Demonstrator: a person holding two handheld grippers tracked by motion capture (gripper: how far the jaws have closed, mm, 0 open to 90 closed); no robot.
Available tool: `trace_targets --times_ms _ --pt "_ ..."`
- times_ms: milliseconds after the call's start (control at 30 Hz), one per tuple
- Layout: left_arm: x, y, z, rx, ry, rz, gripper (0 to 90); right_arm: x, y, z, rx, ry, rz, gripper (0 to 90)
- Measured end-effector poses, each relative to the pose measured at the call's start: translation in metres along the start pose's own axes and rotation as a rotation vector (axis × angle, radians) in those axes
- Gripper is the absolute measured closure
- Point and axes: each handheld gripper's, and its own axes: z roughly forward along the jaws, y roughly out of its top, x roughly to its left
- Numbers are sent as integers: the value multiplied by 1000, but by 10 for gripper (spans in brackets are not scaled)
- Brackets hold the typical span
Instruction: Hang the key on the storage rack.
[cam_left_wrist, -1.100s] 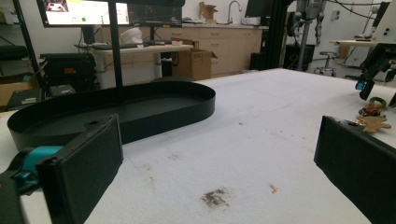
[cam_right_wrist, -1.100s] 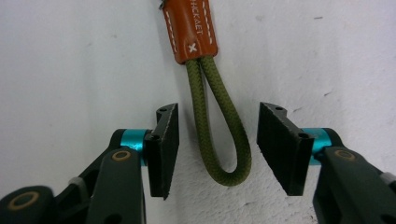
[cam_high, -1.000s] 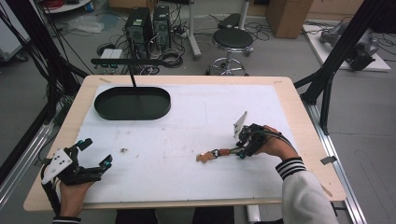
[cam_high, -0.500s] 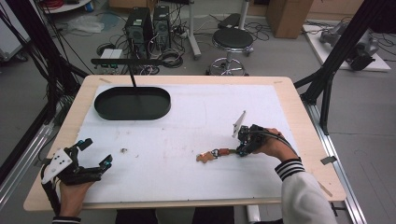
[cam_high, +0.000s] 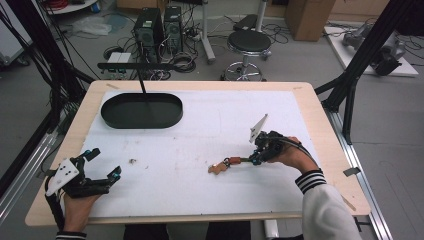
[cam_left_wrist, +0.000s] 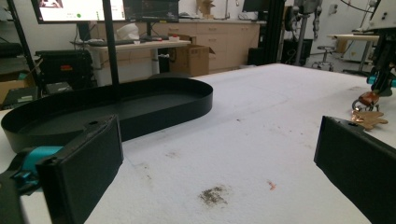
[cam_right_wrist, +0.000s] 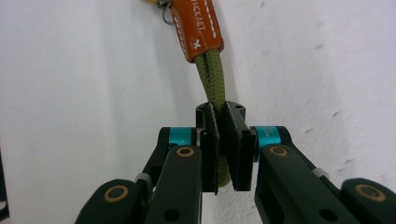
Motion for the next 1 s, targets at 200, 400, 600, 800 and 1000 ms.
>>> trace_targets --times_ms 200,400,600,800,1000 --pt "0 2 4 27 -37 -21 17 6 1 -12 -94 19 -14 850" --pt "1 19 14 54 -107 -17 17 11 6 -21 -210 29 -12 850" --pt "7 39 21 71 -146 0 17 17 15 -25 -291 34 -42 850" --pt "14 72 32 116 -230 59 17 20 27 -26 -380 53 -57 850" --pt "10 91 48 176 -311 68 18 25 42 -27 -447 61 -96 849"
